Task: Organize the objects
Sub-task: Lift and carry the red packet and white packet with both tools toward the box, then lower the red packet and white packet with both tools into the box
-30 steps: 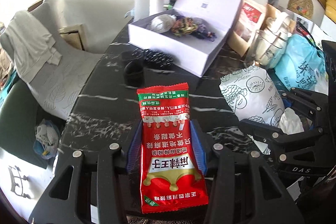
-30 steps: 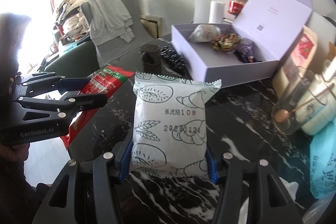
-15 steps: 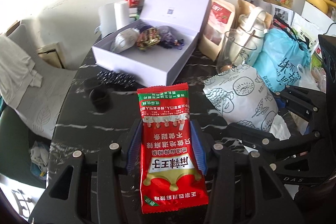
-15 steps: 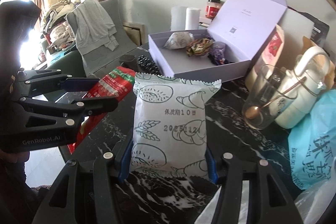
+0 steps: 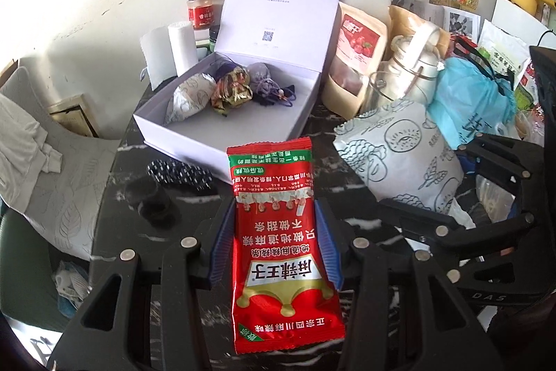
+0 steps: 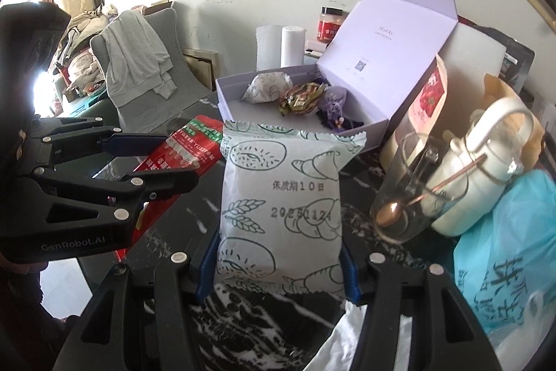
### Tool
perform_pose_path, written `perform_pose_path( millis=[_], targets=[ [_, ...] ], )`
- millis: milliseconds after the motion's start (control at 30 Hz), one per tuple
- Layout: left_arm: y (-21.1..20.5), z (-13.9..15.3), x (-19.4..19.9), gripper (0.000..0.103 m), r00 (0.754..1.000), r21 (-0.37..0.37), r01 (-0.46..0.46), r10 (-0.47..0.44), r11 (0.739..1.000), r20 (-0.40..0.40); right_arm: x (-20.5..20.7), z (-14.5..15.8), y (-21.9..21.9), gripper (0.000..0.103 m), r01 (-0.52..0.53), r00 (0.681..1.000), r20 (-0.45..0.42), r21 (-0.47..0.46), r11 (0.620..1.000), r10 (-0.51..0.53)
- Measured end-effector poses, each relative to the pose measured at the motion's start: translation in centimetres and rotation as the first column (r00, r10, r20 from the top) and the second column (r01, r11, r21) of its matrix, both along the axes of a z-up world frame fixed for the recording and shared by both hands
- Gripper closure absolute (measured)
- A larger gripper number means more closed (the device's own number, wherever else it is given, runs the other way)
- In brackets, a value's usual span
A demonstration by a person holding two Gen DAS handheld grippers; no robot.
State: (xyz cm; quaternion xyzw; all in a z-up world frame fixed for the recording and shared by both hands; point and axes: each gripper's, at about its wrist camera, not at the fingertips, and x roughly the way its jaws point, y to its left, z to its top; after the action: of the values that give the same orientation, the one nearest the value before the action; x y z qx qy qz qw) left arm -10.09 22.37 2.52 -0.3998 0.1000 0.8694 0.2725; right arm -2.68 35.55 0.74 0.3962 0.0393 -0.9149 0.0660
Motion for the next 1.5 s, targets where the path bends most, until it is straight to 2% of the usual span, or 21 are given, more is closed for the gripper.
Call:
perform_pose_path(
  millis=[233,733,1233,1500],
  targets=[
    [1.0,1.0,-3.4,0.06,1.0,-0.019,0.01,-0.01,1.0,-0.017,-2.5,1.0,0.9,0.046,0.018,1.0,-0.019,0.008,1.0,-0.018],
    [2.3,1.0,-10.4,0.06,1.0,-0.035,0.016,-0.017,0.999,-0.023,-8.6,1.6,1.8,0.046,0.022,1.0,-0.022,0.013,1.0,-0.022],
    [3.1,-2.5,-16.6,0.06,0.999,-0.029,0.02,-0.019,0.999,0.04,-14.7,-0.1,1.6,0.046,-0.017,1.0,0.021,0.014,1.0,0.016],
    [4.0,-3.9,-19.3,0.059,0.999,-0.033,0.028,-0.026,0.999,0.045,-17.4,-1.4,2.2,0.046,-0.006,0.999,0.051,0.008,1.0,0.006]
  ],
)
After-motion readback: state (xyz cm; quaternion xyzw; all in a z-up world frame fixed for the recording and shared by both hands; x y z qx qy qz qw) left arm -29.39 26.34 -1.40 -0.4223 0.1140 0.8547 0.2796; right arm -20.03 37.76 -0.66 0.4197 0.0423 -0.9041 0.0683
